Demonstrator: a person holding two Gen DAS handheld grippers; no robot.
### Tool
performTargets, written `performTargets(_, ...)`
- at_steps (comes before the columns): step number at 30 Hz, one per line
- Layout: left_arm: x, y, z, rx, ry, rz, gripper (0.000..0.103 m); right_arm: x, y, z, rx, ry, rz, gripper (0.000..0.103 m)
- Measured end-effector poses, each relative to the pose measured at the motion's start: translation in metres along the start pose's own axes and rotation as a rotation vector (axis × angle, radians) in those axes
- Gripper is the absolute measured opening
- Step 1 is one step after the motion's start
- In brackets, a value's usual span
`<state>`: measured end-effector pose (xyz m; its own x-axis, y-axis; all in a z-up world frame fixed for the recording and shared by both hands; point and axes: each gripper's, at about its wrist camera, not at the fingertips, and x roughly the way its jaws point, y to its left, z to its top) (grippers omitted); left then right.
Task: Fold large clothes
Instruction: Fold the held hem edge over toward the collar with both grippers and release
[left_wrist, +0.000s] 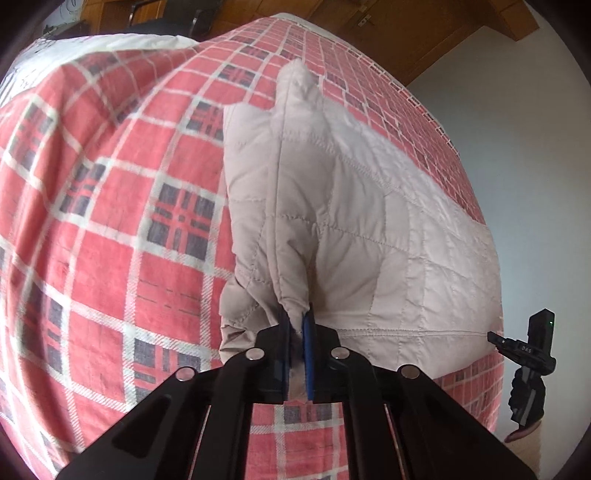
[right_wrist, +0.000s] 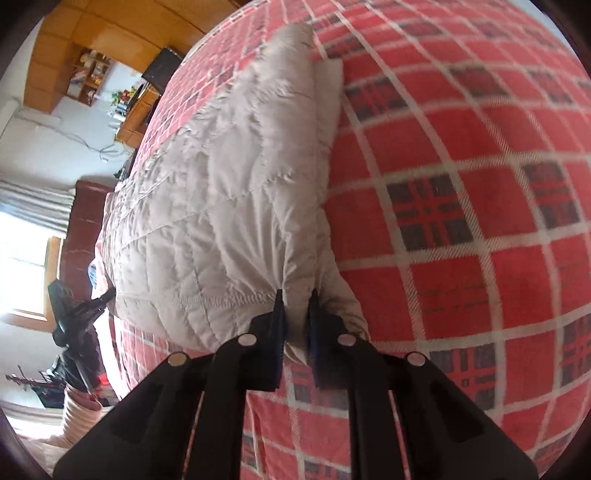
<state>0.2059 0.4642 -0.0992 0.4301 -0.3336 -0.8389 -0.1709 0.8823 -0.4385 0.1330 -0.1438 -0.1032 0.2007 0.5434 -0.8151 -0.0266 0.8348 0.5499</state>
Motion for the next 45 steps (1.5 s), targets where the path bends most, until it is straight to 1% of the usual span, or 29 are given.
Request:
performTargets(3,-0.003,-0.004,0.004,0.017,0.009,0.014,0.008,-0.001,0.000,0.002,-0.003,0.001,0.000,0.014)
performTargets(6,-0.014,-0.010,0.011,0.027,0.017,0.028,0.018,-0.011,0.006,0.005,-0.032,-0.010,-0.029,0.024)
performTargets(7,-0.021,-0.010,0.014,0.025,0.007,0.020,0.026,-0.016,0.010,0.005,-0.043,-0.024,-0.030,0.025)
performTargets(8,-0.026,-0.010,0.017,0.027,-0.006,0.009,0.030,-0.020,0.010,0.005,-0.048,-0.036,-0.029,0.031)
performTargets(9,-0.032,-0.010,0.022,0.028,-0.023,0.006,0.037,-0.023,0.013,0.005,-0.049,-0.049,-0.026,0.039)
performTargets(10,-0.035,-0.009,0.027,0.029,-0.034,0.010,0.045,-0.029,0.014,0.007,-0.050,-0.065,-0.018,0.041)
performTargets(11,-0.037,-0.008,0.033,0.033,-0.044,0.011,0.048,-0.032,0.014,0.009,-0.050,-0.077,-0.011,0.045)
performTargets(12,-0.038,-0.007,0.038,0.035,-0.049,0.015,0.048,-0.034,0.014,0.012,-0.049,-0.085,-0.006,0.051)
performTargets(13,-0.037,-0.006,0.043,0.034,-0.047,0.026,0.053,-0.037,0.013,0.016,-0.046,-0.094,-0.003,0.057)
performTargets(14,-0.032,-0.005,0.049,0.029,-0.043,0.033,0.058,-0.038,0.012,0.019,-0.043,-0.106,-0.003,0.065)
performTargets(17,-0.016,0.004,0.065,-0.008,-0.030,0.026,0.060,-0.038,0.007,0.032,-0.024,-0.122,0.029,0.067)
performTargets(18,-0.012,0.007,0.067,-0.024,-0.026,0.019,0.060,-0.038,0.004,0.037,-0.013,-0.122,0.047,0.071)
performTargets(21,0.006,0.018,0.079,-0.062,-0.004,-0.025,0.062,-0.026,-0.002,0.056,0.013,-0.105,0.087,0.074)
performTargets(24,0.020,0.029,0.084,-0.091,0.013,-0.052,0.066,-0.012,-0.009,0.068,0.019,-0.071,0.099,0.077)
performTargets(26,0.028,0.034,0.089,-0.106,0.012,-0.080,0.071,-0.002,-0.008,0.073,0.020,-0.055,0.095,0.077)
performTargets(28,0.035,0.038,0.091,-0.112,0.016,-0.108,0.072,0.009,-0.012,0.079,0.029,-0.038,0.120,0.078)
performTargets(32,0.049,0.038,0.093,-0.130,0.033,-0.184,0.074,0.024,-0.013,0.083,0.031,-0.009,0.160,0.079)
performTargets(33,0.049,0.038,0.093,-0.130,0.033,-0.184,0.074,0.026,-0.012,0.083,0.027,-0.005,0.161,0.079)
performTargets(34,0.052,0.035,0.092,-0.122,0.040,-0.201,0.075,0.030,-0.009,0.085,0.014,-0.002,0.164,0.079)
performTargets(35,0.057,0.022,0.093,-0.086,0.054,-0.222,0.077,0.032,-0.007,0.085,0.005,-0.002,0.166,0.078)
performTargets(36,0.057,0.022,0.093,-0.086,0.054,-0.222,0.078,0.036,-0.002,0.087,-0.010,0.002,0.174,0.073)
performTargets(37,0.061,0.017,0.092,-0.067,0.065,-0.223,0.078,0.038,0.000,0.087,-0.018,0.010,0.179,0.071)
performTargets(38,0.067,0.006,0.092,-0.035,0.076,-0.204,0.076,0.040,0.001,0.084,-0.023,0.013,0.177,0.068)
performTargets(39,0.069,0.002,0.091,-0.025,0.077,-0.197,0.072,0.043,0.006,0.084,-0.035,0.015,0.169,0.067)
performTargets(41,0.070,0.000,0.091,-0.019,0.077,-0.195,0.045,0.045,0.012,0.083,-0.046,0.021,0.174,0.055)
performTargets(42,0.071,-0.002,0.091,-0.020,0.078,-0.213,0.039,0.046,0.013,0.083,-0.043,0.024,0.179,0.046)
performTargets(43,0.071,-0.004,0.090,-0.023,0.074,-0.227,0.032,0.045,0.015,0.082,-0.041,0.024,0.191,0.041)
performTargets(44,0.070,-0.007,0.089,-0.020,0.067,-0.227,0.026,0.042,0.021,0.081,-0.039,0.019,0.205,0.030)
performTargets(45,0.067,-0.011,0.088,-0.009,0.056,-0.227,0.024,0.039,0.024,0.080,-0.035,0.012,0.223,0.022)
